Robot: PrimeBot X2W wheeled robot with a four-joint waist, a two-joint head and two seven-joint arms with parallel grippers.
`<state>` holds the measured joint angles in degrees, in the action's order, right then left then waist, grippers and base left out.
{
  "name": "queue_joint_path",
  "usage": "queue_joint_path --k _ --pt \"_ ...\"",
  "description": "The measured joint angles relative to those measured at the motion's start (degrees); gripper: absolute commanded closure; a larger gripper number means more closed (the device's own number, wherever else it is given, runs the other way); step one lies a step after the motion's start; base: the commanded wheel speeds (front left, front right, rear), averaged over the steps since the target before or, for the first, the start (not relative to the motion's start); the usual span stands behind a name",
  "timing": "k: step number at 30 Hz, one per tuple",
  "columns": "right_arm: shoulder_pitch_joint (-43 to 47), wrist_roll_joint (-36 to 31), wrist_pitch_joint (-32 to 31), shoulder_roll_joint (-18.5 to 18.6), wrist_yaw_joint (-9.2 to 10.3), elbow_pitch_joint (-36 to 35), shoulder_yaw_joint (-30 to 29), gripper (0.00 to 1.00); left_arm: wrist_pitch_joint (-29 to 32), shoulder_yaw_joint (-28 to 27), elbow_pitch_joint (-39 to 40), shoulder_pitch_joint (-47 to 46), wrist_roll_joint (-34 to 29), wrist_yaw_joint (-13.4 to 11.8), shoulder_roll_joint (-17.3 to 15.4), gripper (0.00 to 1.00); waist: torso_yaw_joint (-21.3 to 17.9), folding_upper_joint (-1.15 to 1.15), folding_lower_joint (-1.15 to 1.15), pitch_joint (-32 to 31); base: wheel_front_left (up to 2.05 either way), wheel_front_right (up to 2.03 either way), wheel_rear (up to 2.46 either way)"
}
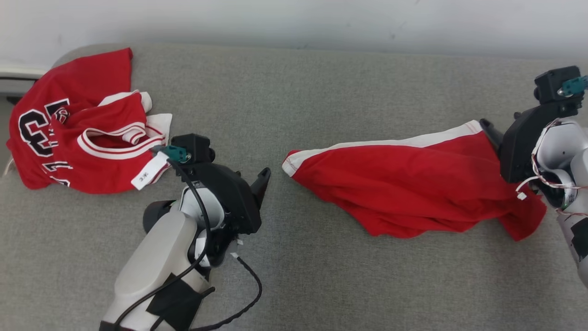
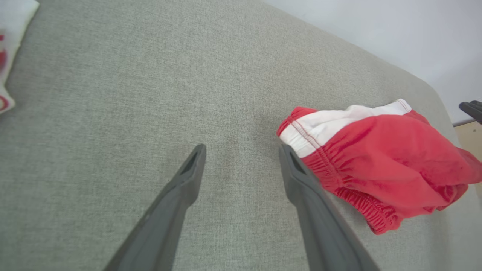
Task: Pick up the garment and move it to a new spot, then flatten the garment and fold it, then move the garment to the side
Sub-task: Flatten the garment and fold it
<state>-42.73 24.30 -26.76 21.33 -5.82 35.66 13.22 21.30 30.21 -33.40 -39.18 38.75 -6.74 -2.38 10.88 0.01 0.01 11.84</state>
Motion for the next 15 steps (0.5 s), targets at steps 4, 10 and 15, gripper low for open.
queue_joint_path --k 4,10,15 --pt "-2.0 0.0 0.0 0.0 2.03 2.7 -1.3 0.00 0.3 0.6 -1.2 -1.4 1.8 0.7 0.6 0.00 1.2 0.00 0.00 1.5 0.00 0.00 0.00" --pt "-3.8 0.0 -0.5 0.5 4.21 6.5 -3.0 0.00 0.3 3.2 -2.0 -2.7 3.9 1.2 0.6 0.00 2.7 0.00 0.00 3.5 0.00 0.00 0.00" --pt "-6.1 0.0 -1.0 0.7 4.71 8.9 -3.0 0.00 -0.8 10.1 2.7 -4.5 11.5 0.7 0.6 0.00 3.9 0.00 0.00 5.6 0.00 0.00 0.00"
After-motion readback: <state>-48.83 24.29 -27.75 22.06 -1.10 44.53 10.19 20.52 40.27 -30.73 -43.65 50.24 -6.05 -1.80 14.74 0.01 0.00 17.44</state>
